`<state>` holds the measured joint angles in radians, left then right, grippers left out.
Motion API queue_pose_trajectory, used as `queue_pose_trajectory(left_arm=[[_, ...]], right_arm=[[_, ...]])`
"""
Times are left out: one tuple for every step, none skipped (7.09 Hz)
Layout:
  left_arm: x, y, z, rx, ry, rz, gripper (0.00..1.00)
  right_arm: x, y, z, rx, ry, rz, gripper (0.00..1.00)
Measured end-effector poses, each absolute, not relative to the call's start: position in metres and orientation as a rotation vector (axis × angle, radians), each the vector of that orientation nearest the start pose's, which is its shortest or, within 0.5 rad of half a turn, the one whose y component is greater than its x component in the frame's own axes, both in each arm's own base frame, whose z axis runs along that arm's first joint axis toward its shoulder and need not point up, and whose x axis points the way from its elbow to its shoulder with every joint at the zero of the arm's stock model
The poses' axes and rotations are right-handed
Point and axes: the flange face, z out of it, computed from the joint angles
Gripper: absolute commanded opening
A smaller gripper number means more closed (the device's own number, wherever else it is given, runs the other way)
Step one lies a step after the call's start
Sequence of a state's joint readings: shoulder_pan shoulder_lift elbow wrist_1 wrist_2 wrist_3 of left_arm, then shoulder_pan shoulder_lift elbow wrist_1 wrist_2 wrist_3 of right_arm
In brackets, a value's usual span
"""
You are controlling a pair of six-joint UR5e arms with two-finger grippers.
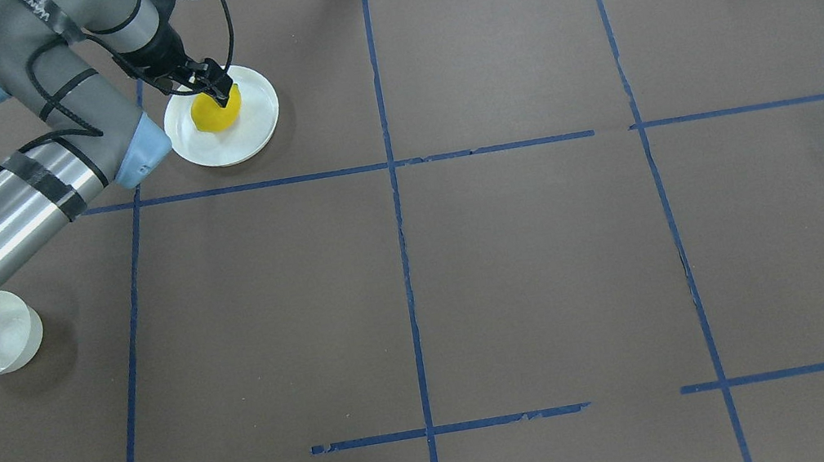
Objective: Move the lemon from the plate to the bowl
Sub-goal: 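Lower the left gripper and close it around the lemon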
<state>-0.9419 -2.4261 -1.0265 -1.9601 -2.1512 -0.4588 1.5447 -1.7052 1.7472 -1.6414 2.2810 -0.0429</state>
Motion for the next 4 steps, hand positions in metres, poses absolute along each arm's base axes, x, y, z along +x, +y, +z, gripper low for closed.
queue_pose_trajectory(left_arm=[[0.43, -0.718, 0.321, 0.295, 0.834, 0.363, 1.0], [0.436, -0.723, 0.325, 0.296, 0.836, 0.362, 1.0], [0.439, -0.727, 0.332, 0.296, 0.836, 0.359, 1.0], [0.441, -0.729, 0.338, 0.296, 0.837, 0.355, 1.0]], right_arm=[[0.057, -0.434, 0.646, -0.022, -0.71, -0.056, 1.0], [0.057, -0.434, 0.646, -0.022, -0.71, -0.056, 1.0], [0.057, -0.434, 0.646, -0.022, -0.71, -0.056, 1.0], [0.057, -0.434, 0.646, -0.022, -0.71, -0.056, 1.0]])
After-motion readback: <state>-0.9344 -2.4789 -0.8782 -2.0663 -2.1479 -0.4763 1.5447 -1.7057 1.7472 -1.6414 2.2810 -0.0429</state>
